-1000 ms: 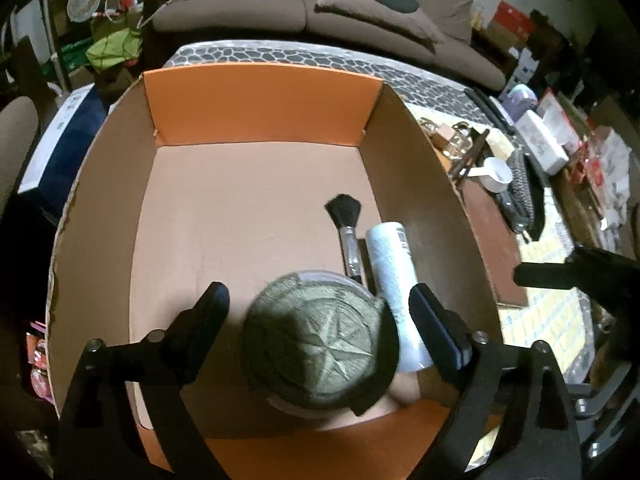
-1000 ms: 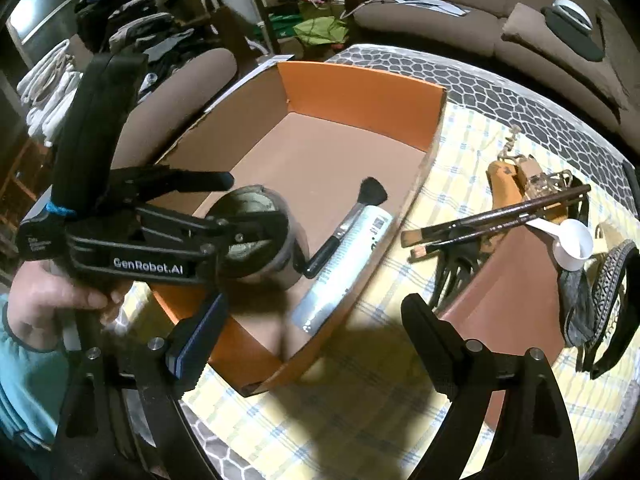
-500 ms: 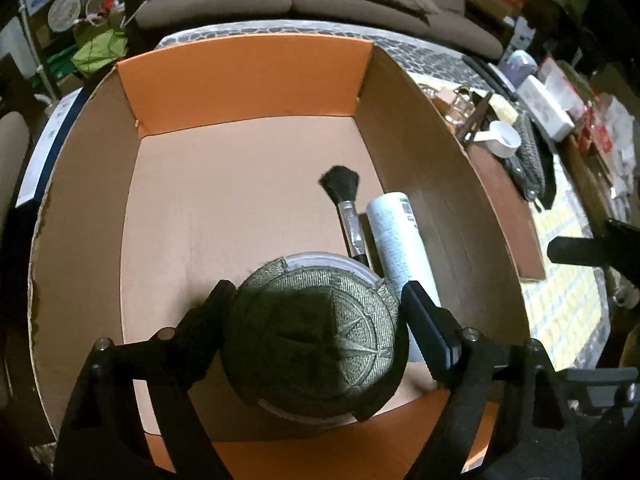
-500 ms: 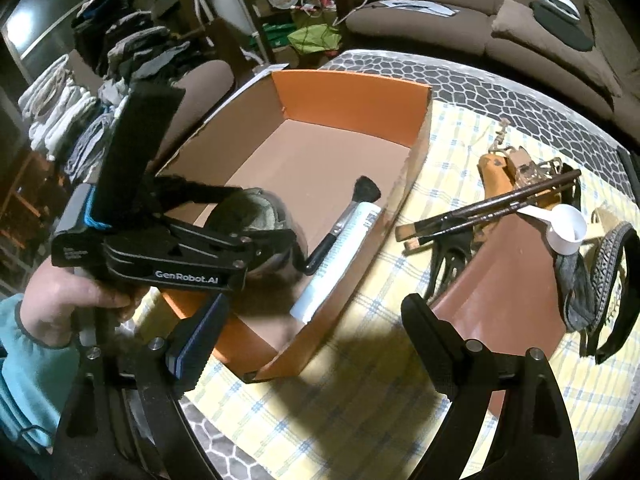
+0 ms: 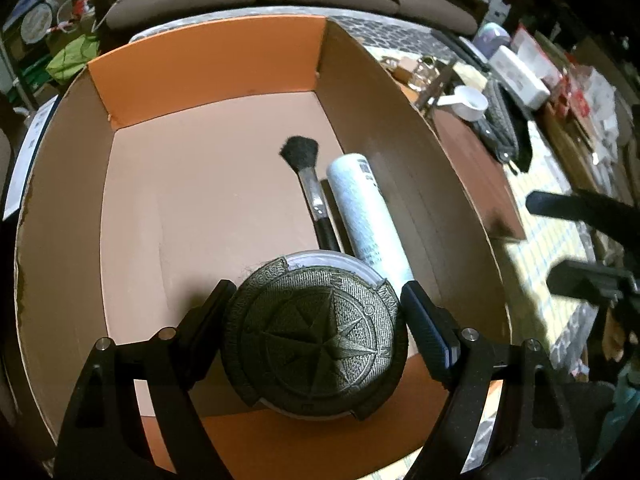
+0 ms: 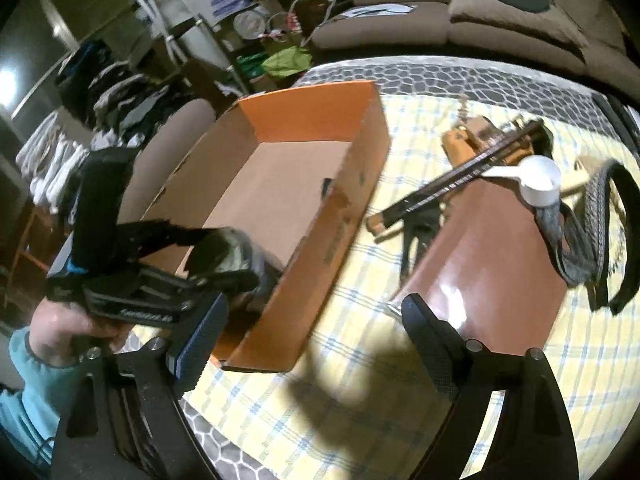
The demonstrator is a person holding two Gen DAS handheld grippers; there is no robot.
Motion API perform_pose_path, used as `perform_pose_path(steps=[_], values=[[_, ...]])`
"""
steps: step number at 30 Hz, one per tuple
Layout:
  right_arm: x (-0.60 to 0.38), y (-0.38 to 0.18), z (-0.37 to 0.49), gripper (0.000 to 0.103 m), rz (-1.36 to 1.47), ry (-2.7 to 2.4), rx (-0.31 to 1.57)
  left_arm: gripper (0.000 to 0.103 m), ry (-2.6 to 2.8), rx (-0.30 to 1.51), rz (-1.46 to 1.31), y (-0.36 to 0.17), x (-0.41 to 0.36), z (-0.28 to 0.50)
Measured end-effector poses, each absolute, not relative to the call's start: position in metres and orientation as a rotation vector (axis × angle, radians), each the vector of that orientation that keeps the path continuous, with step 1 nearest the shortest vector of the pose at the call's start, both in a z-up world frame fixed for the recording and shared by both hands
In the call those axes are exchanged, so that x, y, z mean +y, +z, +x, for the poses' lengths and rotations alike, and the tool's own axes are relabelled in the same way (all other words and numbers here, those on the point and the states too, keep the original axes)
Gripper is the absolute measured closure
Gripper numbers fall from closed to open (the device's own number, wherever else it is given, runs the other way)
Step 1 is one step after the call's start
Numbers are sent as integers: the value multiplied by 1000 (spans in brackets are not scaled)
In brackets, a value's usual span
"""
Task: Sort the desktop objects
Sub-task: 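Open the left tool over the medallion and withdraw the right tool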
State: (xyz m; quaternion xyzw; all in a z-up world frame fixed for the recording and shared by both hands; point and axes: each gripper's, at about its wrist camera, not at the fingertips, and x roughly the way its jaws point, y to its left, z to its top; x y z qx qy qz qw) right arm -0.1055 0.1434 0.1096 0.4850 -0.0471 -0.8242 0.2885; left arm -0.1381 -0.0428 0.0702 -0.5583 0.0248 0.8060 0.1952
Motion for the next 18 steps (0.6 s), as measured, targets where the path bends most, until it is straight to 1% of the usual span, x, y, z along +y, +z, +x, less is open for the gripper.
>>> perform_pose_path(steps=[5,10,14,16,18], values=[[155,109,-106,13,1291,-2255,-141,21,2246,112,-1563,71,-39,-132],[167,106,-112,13,1305,-2322,-163,21,2236,107,-1576,71,-40,-131],[184,100,-116,13,1309,-2363,-236,20,2260,100,-1577,76,-44,-127],[194,98,-117,13,1309,-2388,-269,10,2266,32,-1535,85,-51,-124],[202,96,-117,13,1314,-2411,-296,6,2269,-90,-1465,98,-61,-122]])
